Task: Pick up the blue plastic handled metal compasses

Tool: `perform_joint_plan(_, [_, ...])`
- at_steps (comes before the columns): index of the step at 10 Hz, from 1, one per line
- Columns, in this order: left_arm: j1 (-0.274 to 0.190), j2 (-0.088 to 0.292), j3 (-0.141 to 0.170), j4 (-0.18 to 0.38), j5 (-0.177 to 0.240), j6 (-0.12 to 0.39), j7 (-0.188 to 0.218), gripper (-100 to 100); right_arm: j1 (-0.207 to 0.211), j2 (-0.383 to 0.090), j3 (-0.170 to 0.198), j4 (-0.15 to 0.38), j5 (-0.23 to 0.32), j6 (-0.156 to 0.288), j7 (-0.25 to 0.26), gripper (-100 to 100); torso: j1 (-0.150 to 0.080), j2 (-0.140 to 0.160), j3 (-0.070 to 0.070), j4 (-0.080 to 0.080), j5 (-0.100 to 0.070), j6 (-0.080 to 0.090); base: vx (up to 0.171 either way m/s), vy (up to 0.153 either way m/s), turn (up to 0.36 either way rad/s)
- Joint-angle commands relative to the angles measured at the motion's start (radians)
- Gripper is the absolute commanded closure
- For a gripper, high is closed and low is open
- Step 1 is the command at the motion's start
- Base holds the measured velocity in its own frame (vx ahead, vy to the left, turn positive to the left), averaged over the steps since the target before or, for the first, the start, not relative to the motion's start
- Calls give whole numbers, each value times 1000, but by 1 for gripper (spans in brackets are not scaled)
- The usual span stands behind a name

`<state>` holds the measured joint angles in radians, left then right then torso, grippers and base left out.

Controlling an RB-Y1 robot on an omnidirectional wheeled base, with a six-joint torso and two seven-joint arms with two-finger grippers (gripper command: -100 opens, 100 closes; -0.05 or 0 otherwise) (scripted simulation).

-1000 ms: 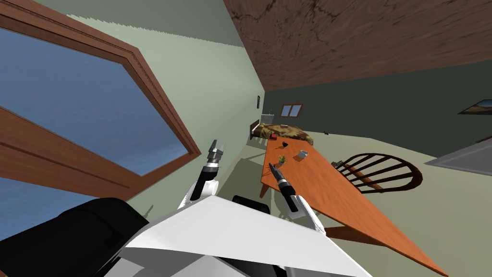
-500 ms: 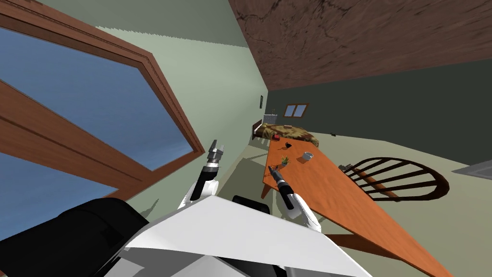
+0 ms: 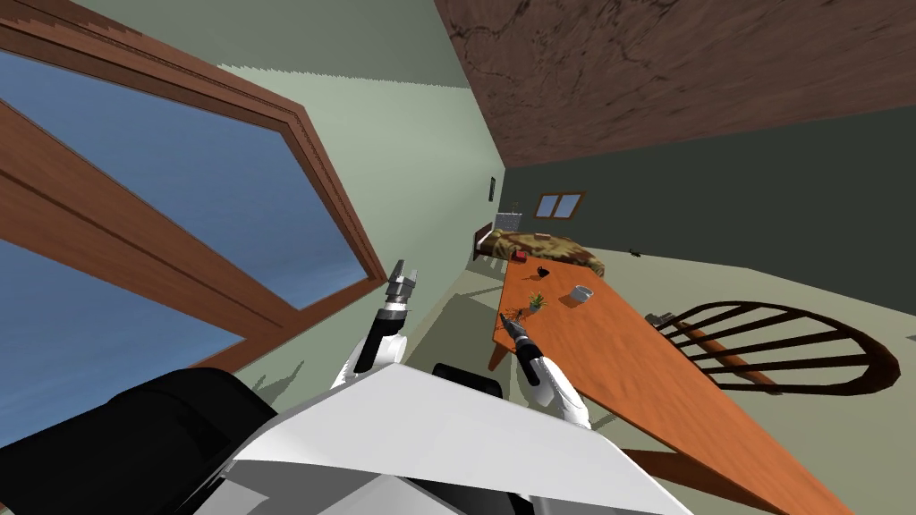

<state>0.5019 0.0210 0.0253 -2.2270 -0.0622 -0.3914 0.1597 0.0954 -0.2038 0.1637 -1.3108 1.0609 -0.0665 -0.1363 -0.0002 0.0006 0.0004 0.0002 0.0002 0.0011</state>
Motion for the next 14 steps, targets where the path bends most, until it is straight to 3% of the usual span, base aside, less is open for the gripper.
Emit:
perform_joint_plan(1, [0,0,0,0,0,0,0,0,-26,-1,5,50,50,39,-16,-100,0,0,0,0,0,0,-8,10,110])
perform_joint_plan(2, [0,0,0,0,0,0,0,0,-26,-1,5,64,81,39,-16,-100,0,0,0,0,0,0,-8,8,78])
perform_joint_plan(3, [0,0,0,0,0,0,0,0,-51,-3,13,110,114,73,-37,-100,0,0,0,0,0,0,-10,9,112])
perform_joint_plan(4, [0,0,0,0,0,0,0,0,-51,-3,13,121,141,85,-37,-100,0,0,0,0,0,0,-7,5,67])
perform_joint_plan(5, [0,0,0,0,0,0,0,0,-77,-4,21,154,173,128,-58,-100,0,0,0,0,0,0,-8,8,124])
perform_joint_plan(6, [0,0,0,0,0,0,0,0,-77,-4,21,178,213,131,-58,-100,0,0,0,0,0,0,-7,5,54])
perform_joint_plan(7, [0,0,0,0,0,0,0,0,-102,-6,29,209,237,174,-79,-100,0,0,0,0,0,0,-7,5,100])
perform_joint_plan(9, [0,0,0,0,0,0,0,0,-102,-6,29,234,237,178,-79,-100,0,0,0,0,0,0,-4,1,18])
perform_joint_plan(10, [0,0,0,0,0,0,0,0,-102,-6,29,234,273,178,-79,-100,0,0,0,0,0,0,0,1,-12])
perform_joint_plan(11, [0,0,0,0,0,0,0,0,-126,-8,37,283,305,225,-100,-100,0,0,0,0,0,0,-3,3,93])
perform_joint_plan(14, [0,0,0,0,0,0,0,0,-126,-8,37,289,339,225,-100,-100,0,0,0,0,0,0,-1,0,21])
